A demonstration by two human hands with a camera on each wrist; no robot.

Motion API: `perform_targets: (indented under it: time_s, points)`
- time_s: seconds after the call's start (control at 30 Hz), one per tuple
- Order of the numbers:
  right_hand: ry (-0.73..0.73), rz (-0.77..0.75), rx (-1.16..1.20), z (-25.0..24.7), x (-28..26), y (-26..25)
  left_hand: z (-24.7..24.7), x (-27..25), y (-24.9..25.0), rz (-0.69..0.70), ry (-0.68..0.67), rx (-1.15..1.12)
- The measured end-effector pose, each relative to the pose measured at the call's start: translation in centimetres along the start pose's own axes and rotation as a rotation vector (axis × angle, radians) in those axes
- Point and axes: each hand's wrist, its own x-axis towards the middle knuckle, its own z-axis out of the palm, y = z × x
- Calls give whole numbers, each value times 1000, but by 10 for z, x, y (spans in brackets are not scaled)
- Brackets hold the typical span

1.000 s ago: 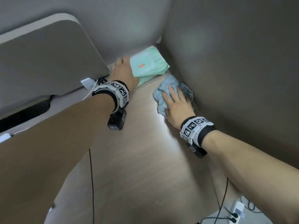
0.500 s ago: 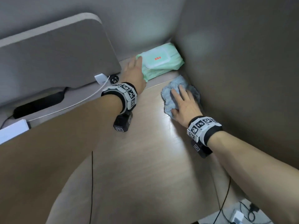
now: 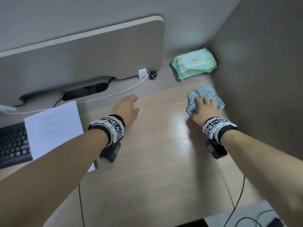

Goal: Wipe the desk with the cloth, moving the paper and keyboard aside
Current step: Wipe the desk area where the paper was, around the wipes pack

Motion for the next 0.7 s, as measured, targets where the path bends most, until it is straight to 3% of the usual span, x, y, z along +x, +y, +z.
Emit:
perform_targets:
  time_s: [0.23, 0.53, 0.6, 0.7]
  points:
    - [27, 4, 50, 4, -6, -19, -5, -30, -43, -132, -47, 74]
    - [29, -131, -8, 23, -10, -98, 16, -70, -100, -259, -169, 144]
    - [31, -202, -11, 26, -16, -128, 17, -75, -111, -281, -175, 147]
    - [-48, -481, -74, 43, -40, -168, 20, -77, -121, -281, -161, 155]
